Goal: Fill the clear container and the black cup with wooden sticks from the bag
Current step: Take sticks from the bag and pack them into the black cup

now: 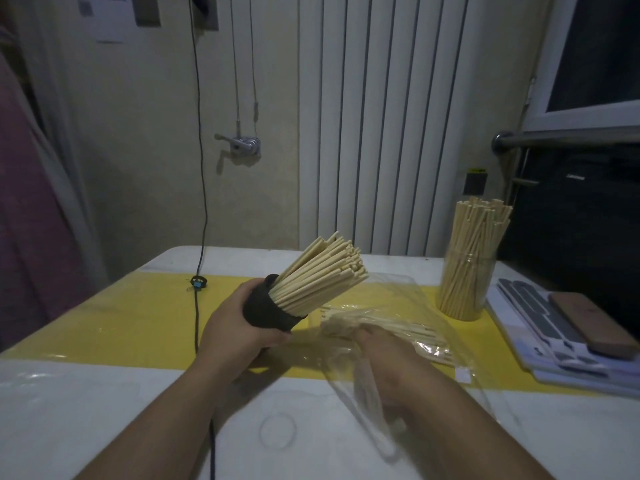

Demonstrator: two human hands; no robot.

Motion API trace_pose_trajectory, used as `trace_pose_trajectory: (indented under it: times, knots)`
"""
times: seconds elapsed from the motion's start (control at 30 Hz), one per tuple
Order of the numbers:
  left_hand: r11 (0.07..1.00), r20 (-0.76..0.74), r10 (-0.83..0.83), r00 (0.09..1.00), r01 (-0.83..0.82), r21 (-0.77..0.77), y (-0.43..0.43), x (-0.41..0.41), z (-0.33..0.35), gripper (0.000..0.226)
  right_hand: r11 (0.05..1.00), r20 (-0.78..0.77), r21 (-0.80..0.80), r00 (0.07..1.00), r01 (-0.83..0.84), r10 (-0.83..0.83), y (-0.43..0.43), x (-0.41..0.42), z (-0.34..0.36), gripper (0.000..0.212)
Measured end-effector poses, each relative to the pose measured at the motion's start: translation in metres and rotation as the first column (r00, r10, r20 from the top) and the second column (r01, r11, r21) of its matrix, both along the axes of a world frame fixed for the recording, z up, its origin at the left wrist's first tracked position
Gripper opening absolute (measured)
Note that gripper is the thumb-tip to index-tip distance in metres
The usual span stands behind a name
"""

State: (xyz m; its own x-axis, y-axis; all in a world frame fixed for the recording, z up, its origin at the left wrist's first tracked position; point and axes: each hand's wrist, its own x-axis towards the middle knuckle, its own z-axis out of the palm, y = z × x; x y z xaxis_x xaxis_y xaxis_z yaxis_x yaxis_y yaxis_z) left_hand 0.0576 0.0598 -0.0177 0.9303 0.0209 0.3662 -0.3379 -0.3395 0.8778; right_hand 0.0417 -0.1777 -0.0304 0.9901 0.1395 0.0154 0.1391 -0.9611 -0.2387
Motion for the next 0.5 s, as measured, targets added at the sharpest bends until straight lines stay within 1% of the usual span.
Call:
trace_pose_trajectory:
  times: [0.07,0.1,0.17,0.23,0.27,0.33,0.37,0.4,0.5]
  knots:
    - [1.000,-0.006,0.000,1.000,0.000,-0.008,0.000,0.000,0.001,0.077,0.995,0.043,-0.095,0.999,0.022,-0.018,-0.003,0.000,-0.001,0.053]
    - [1.000,-0.010,-0.002,1.000,0.002,-0.013,-0.001,0.000,0.001,0.077,0.993,0.051,-0.111,0.998,0.038,-0.033,-0.003,0.000,0.000,0.049]
    - [1.000,-0.013,-0.003,1.000,0.003,-0.023,-0.001,0.000,0.001,0.077,0.997,0.076,-0.036,0.995,0.066,-0.063,0.000,0.001,0.002,0.039]
    - [0.999,-0.015,-0.007,1.000,0.007,-0.031,-0.001,-0.001,0.002,0.077,0.995,0.118,0.044,0.988,0.094,-0.099,0.003,0.002,0.003,0.034]
    - [0.999,-0.013,-0.008,1.000,0.008,-0.031,-0.001,-0.001,0.002,0.077,0.992,0.122,0.051,0.985,0.118,-0.123,0.005,0.001,0.005,0.034]
    - [1.000,-0.010,-0.002,1.000,0.002,-0.027,-0.002,-0.001,0.002,0.078,0.992,0.160,0.002,0.979,0.127,-0.126,0.004,0.003,0.002,0.037]
    - [1.000,-0.010,-0.003,1.000,0.002,-0.029,-0.002,-0.001,0.002,0.078,0.992,0.176,0.026,0.977,0.120,-0.123,0.004,0.004,-0.002,0.038]
    - [1.000,-0.011,-0.004,1.000,0.004,-0.029,-0.002,-0.001,0.002,0.079,0.991,0.149,0.034,0.980,0.129,-0.132,0.003,0.004,-0.004,0.037]
    - [1.000,-0.010,0.000,1.000,-0.001,-0.021,-0.003,-0.002,0.003,0.081,0.978,0.182,0.105,0.963,0.183,-0.199,0.004,0.012,-0.013,0.031]
